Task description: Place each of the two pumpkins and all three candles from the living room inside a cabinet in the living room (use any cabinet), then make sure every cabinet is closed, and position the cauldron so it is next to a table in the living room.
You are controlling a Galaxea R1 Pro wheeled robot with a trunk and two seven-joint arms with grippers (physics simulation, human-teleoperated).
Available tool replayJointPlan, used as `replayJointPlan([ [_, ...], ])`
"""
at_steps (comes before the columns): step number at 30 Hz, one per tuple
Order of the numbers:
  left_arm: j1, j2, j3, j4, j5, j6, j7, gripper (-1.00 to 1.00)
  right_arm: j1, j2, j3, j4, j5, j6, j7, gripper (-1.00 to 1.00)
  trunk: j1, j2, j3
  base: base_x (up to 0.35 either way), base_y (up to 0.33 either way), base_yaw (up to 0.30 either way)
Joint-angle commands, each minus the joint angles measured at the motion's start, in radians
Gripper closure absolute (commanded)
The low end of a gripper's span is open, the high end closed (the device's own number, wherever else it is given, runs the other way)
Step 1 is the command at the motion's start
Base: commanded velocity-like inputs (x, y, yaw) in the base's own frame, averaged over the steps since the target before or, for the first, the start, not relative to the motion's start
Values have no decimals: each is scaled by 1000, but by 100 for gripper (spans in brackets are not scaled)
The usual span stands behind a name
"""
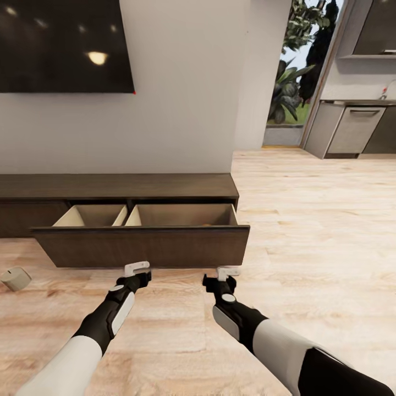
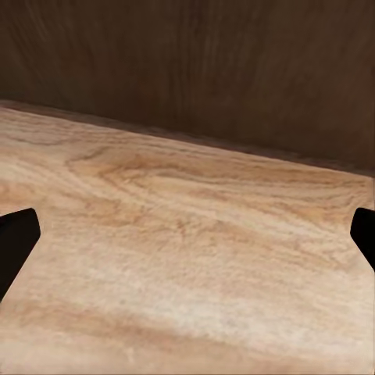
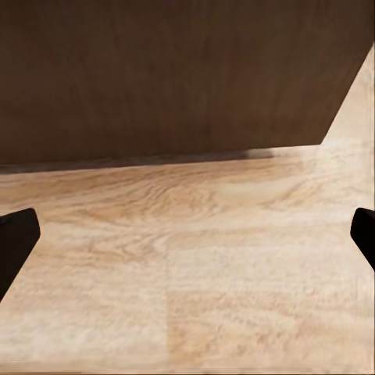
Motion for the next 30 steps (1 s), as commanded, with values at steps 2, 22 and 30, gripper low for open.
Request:
replayJointPlan([
  [2, 0, 1, -4, -1, 6, 4, 8, -100, -1, 1, 9, 15, -10, -9, -4, -100, 1, -1, -9, 0, 0, 0],
  [22, 0, 1, -9, -1, -22, -16, 6, -100, -1, 4, 41, 29, -10, -77, -4, -100, 9, -5, -82, 0, 0, 0],
  [30, 1, -1, -9, -1, -24, -20, 2, -100, 0, 5, 41, 29, -10, -77, -4, -100, 9, -5, -82, 7, 0, 0],
])
